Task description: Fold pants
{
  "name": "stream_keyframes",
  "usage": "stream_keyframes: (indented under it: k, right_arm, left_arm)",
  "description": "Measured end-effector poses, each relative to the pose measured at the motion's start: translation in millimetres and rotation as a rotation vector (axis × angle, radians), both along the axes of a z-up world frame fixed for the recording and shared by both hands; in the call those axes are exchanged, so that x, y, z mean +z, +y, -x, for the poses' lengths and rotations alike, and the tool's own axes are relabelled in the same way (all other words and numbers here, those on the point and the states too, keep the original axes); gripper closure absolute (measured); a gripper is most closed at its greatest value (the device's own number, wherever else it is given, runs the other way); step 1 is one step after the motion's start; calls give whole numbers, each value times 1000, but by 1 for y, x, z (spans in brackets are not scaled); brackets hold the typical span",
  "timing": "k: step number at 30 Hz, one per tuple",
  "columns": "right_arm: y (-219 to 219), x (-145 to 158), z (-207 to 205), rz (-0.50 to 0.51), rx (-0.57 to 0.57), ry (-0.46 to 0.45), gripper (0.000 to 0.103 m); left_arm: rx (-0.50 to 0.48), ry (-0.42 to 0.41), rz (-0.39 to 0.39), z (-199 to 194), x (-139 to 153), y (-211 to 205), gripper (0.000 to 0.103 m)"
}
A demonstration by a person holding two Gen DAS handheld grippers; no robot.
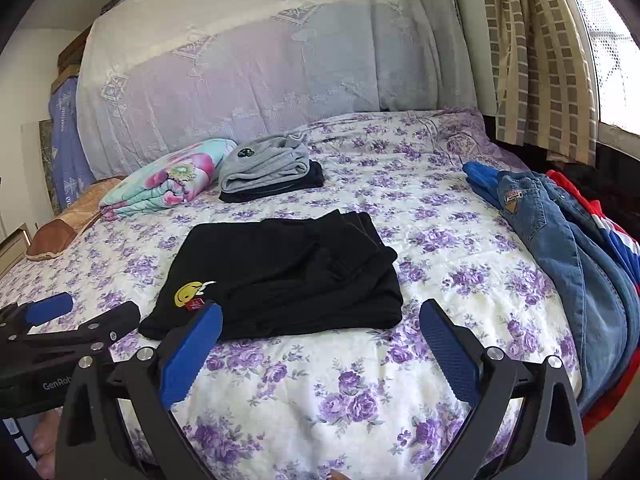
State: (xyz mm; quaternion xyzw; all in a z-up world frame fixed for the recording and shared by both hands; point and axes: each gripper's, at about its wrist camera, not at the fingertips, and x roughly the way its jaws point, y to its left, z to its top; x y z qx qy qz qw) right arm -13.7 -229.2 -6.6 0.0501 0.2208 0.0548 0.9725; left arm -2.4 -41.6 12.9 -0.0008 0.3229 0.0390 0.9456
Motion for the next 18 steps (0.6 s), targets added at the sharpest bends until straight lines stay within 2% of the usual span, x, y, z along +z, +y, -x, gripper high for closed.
stream_keyframes:
  k: [3, 5, 9, 14, 18]
  right_arm:
    - [1, 7, 13, -70, 134, -82, 4]
    - [5, 7, 14, -77, 179, -87, 4]
    - [21, 5, 12, 41, 111, -46, 4]
    - [11, 13, 20, 4, 80, -106, 4]
    - [5, 14, 16, 4, 42, -100, 4]
  left_arm:
    - [14, -19, 17, 4, 2, 5, 4]
    - [20, -29, 25, 6, 4, 8, 4]
    - [40, -22, 34, 9, 1, 12, 4]
    - [46, -12, 68, 10, -3, 19, 4]
    - [35, -19, 63, 11, -1, 16, 4]
